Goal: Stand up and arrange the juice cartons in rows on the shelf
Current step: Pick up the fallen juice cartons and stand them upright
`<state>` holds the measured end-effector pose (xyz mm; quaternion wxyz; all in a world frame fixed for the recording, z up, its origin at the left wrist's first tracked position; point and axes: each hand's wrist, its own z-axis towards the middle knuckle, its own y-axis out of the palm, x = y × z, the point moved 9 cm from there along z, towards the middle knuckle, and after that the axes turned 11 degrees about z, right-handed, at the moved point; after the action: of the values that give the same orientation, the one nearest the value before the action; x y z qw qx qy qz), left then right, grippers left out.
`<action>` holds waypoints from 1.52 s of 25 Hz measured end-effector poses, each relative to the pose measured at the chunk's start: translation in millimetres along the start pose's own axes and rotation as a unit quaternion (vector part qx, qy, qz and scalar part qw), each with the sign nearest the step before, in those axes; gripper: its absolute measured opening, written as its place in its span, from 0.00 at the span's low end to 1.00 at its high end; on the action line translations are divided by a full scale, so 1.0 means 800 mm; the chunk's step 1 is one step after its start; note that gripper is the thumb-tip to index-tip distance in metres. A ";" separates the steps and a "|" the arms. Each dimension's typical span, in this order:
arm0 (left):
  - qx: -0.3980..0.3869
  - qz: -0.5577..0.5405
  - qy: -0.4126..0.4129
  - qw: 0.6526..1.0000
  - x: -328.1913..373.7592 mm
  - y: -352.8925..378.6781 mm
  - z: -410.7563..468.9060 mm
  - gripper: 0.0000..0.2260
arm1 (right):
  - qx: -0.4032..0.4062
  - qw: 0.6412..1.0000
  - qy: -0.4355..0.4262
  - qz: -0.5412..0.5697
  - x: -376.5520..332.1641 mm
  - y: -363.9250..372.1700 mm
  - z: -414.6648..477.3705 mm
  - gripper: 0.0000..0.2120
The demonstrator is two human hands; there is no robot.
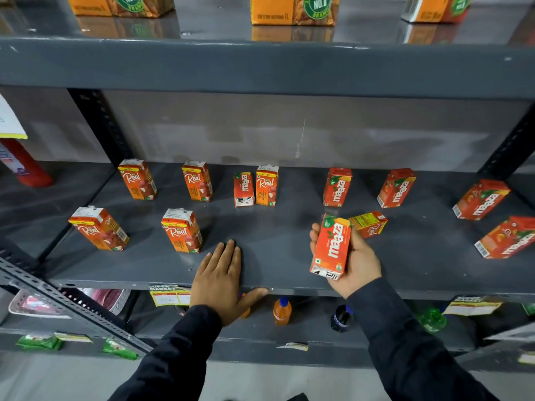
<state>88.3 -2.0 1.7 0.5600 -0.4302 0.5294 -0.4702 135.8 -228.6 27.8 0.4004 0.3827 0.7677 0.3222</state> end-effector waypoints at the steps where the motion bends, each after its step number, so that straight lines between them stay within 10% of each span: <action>1: -0.002 0.002 0.000 1.000 0.000 0.000 0.000 0.50 | -0.003 1.000 0.005 -0.006 0.001 -0.002 -0.002 0.26; 14: -0.007 0.004 -0.001 1.000 0.002 -0.008 -0.002 0.51 | 0.016 0.996 0.058 -0.071 0.020 -0.027 -0.021 0.24; 19: -0.034 0.015 -0.017 0.999 0.002 -0.005 -0.002 0.53 | 0.026 0.985 -0.057 -0.161 -0.050 -0.043 -0.038 0.19; 27: -0.059 0.016 -0.040 0.997 0.004 -0.004 0.000 0.55 | 0.089 0.903 -0.353 -0.227 -0.260 -0.088 -0.036 0.05; 32: -0.072 0.021 -0.048 0.996 0.004 -0.003 0.000 0.55 | 0.044 0.886 -0.370 -0.276 -0.289 -0.101 0.006 0.10; 38: -0.076 0.018 -0.058 0.995 0.002 0.000 0.000 0.55 | -0.053 0.771 -0.335 -0.539 -0.302 -0.096 0.004 0.19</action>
<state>88.4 -3.4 1.3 0.5635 -0.4888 0.5378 -0.3929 206.4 -470.7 53.7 0.7597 -0.0314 0.6472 -0.0550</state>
